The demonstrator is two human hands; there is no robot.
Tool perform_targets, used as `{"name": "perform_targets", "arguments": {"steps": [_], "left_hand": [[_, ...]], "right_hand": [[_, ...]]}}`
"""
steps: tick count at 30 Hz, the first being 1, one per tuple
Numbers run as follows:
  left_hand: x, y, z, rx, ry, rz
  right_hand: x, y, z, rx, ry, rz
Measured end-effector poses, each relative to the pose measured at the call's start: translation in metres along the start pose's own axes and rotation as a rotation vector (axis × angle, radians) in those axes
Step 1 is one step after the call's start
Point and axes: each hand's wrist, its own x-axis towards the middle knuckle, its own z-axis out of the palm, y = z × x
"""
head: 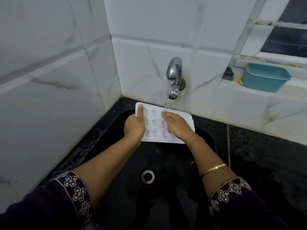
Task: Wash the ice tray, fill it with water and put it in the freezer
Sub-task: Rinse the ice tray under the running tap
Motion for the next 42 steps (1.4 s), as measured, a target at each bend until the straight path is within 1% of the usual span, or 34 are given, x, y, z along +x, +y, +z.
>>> {"name": "perform_targets", "arguments": {"steps": [5, 11, 13, 18, 21, 23, 26, 27, 28, 35, 40, 42], "left_hand": [[0.001, 0.000, -0.003, 0.025, 0.005, 0.004], [-0.001, 0.000, 0.000, 0.029, -0.009, 0.012], [-0.001, 0.002, 0.000, 0.012, -0.006, -0.009], [0.001, 0.003, -0.002, 0.021, 0.010, -0.011], [-0.001, 0.000, -0.003, 0.041, 0.003, 0.007], [-0.003, -0.001, -0.003, 0.061, -0.009, 0.028], [-0.003, -0.002, -0.005, 0.062, 0.001, 0.026], [-0.002, -0.003, -0.007, 0.060, 0.010, 0.017], [-0.001, -0.003, -0.009, 0.059, 0.018, 0.010], [-0.003, -0.007, -0.013, 0.048, 0.023, -0.004], [0.000, -0.010, -0.020, 0.024, 0.048, -0.025], [0.001, -0.009, -0.022, 0.016, 0.059, -0.025]], "right_hand": [[-0.006, 0.005, -0.009, 0.056, -0.047, 0.041], [-0.001, 0.012, -0.006, -0.194, -0.005, 0.000], [0.000, 0.011, -0.003, -0.149, 0.008, -0.004], [-0.003, 0.006, 0.004, 0.112, -0.017, 0.036], [-0.004, 0.007, 0.000, 0.134, -0.019, 0.058], [-0.004, 0.007, 0.000, 0.210, 0.069, 0.059], [-0.003, 0.015, -0.001, 0.318, 0.325, 0.047], [-0.003, 0.018, -0.002, 0.323, 0.363, 0.051], [-0.004, 0.022, -0.003, 0.320, 0.365, 0.057], [-0.004, 0.021, 0.006, 0.192, 0.143, 0.127], [0.000, 0.018, 0.014, 0.136, 0.050, 0.064], [0.000, 0.021, 0.014, 0.137, 0.051, 0.070]]}}
